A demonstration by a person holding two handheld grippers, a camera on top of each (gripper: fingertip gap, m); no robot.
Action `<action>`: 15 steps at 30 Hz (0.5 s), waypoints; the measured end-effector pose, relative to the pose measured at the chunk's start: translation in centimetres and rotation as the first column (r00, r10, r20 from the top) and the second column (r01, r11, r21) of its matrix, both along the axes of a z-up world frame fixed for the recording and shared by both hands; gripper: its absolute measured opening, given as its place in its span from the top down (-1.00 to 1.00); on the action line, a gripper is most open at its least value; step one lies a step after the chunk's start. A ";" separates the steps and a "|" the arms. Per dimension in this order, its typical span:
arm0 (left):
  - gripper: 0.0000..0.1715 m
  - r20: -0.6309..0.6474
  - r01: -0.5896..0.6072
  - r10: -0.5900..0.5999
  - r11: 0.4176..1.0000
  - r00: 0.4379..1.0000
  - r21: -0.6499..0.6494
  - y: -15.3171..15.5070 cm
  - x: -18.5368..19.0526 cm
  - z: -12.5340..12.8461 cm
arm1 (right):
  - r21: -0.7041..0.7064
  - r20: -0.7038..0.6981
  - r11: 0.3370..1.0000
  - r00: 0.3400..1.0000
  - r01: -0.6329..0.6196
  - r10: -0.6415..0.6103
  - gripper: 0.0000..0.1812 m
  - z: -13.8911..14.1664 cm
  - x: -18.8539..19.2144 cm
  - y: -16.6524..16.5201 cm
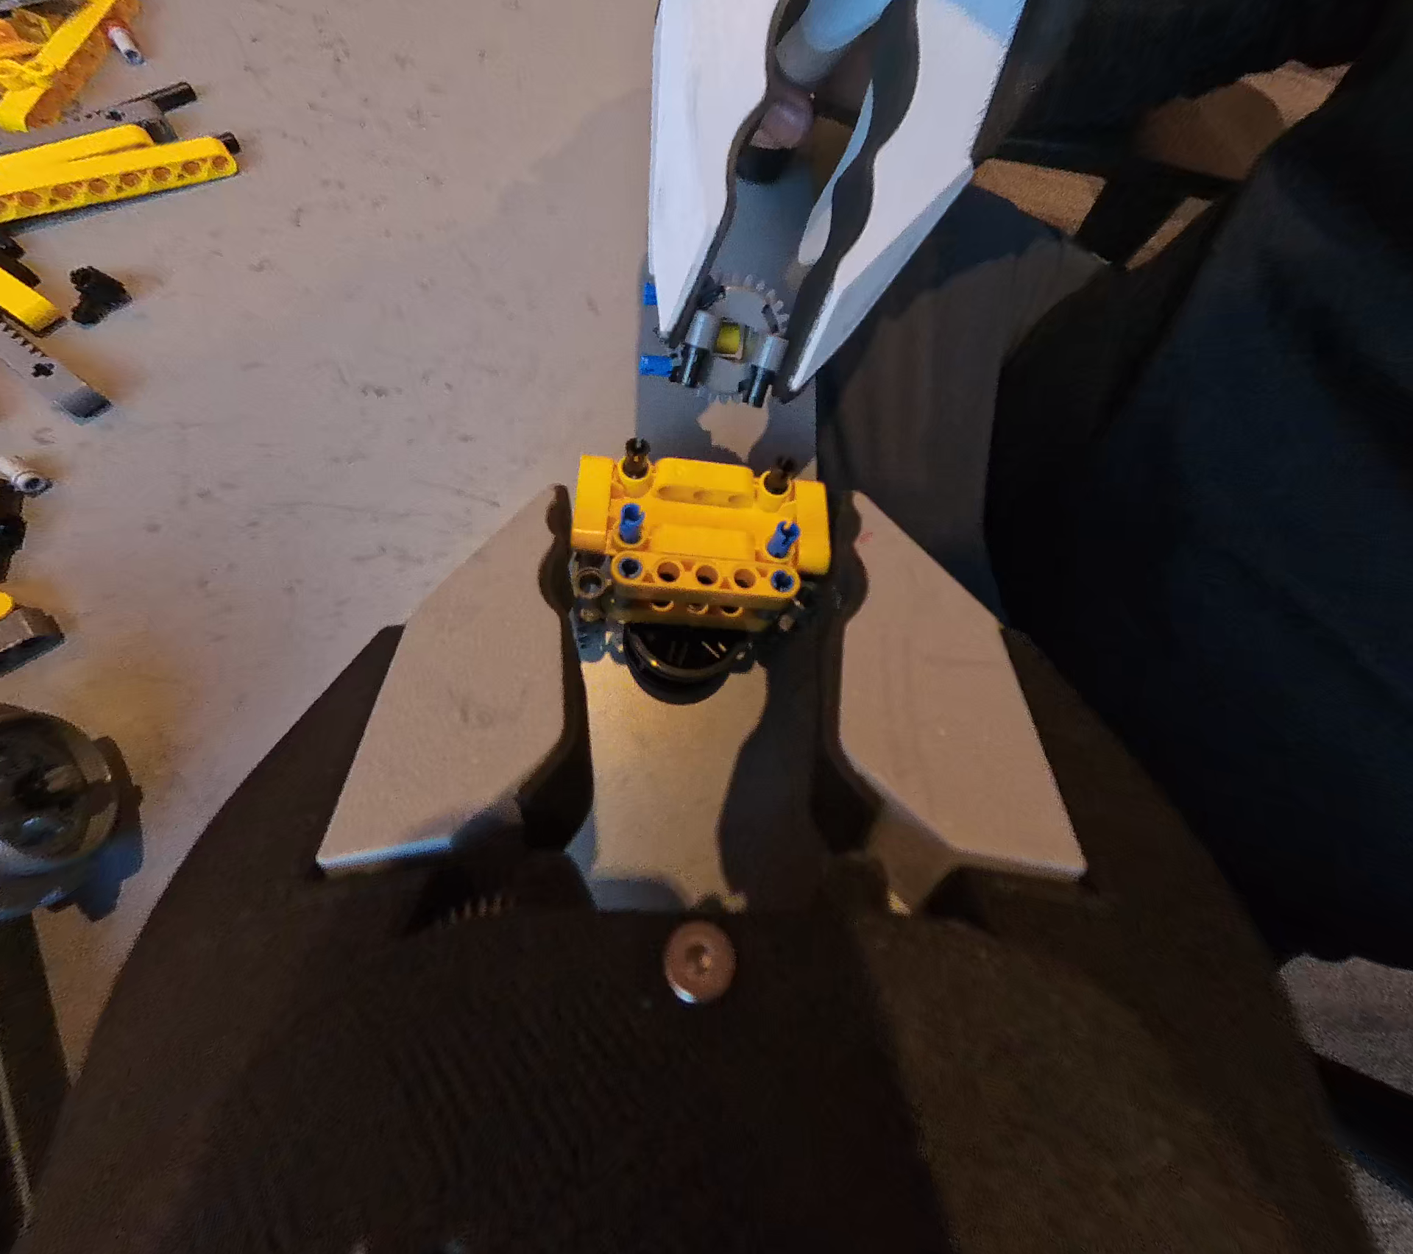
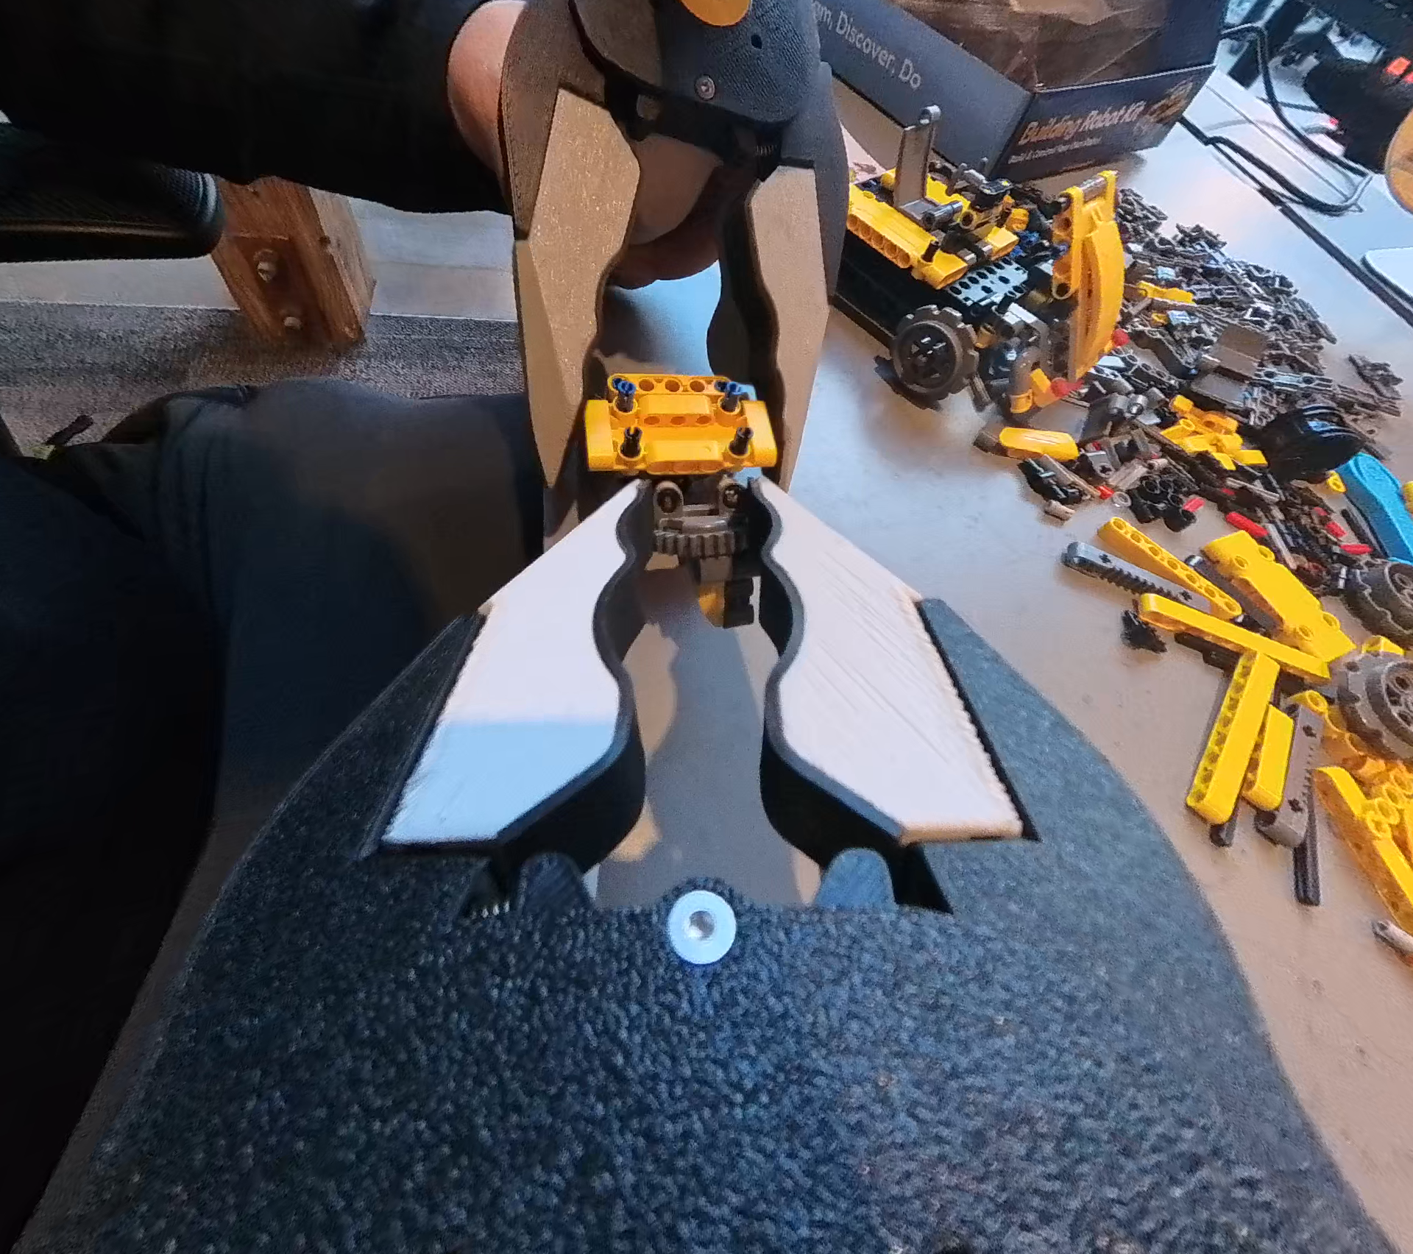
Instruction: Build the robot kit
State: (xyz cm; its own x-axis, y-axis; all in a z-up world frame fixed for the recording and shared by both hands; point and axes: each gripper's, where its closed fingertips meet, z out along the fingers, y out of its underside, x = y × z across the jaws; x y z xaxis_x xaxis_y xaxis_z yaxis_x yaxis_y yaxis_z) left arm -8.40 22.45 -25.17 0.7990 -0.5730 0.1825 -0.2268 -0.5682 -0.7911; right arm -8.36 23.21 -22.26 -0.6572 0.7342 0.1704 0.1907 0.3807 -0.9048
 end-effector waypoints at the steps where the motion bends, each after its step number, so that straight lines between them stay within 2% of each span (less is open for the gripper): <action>1: 0.22 0.012 -0.002 0.002 1.000 1.000 0.002 0.0 0.0 0.2 | -0.004 0.002 1.000 1.000 0.002 -0.002 0.74 0.0 0.0 0.1; 8: 0.17 -0.041 -0.031 0.032 0.999 0.999 0.016 0.0 -0.7 0.6 | -0.034 -0.033 0.999 0.999 -0.011 0.009 0.74 0.7 0.4 0.3; 11: 0.19 -0.044 -0.058 0.062 0.995 0.997 0.076 -0.2 -0.9 3.2 | -0.081 -0.092 0.996 0.995 -0.040 0.033 0.74 2.0 1.0 0.2; 15: 0.37 -0.105 0.012 -0.002 0.996 0.994 0.088 -0.4 1.7 5.1 | -0.170 -0.143 0.980 0.987 -0.101 0.077 0.74 3.5 1.7 -0.2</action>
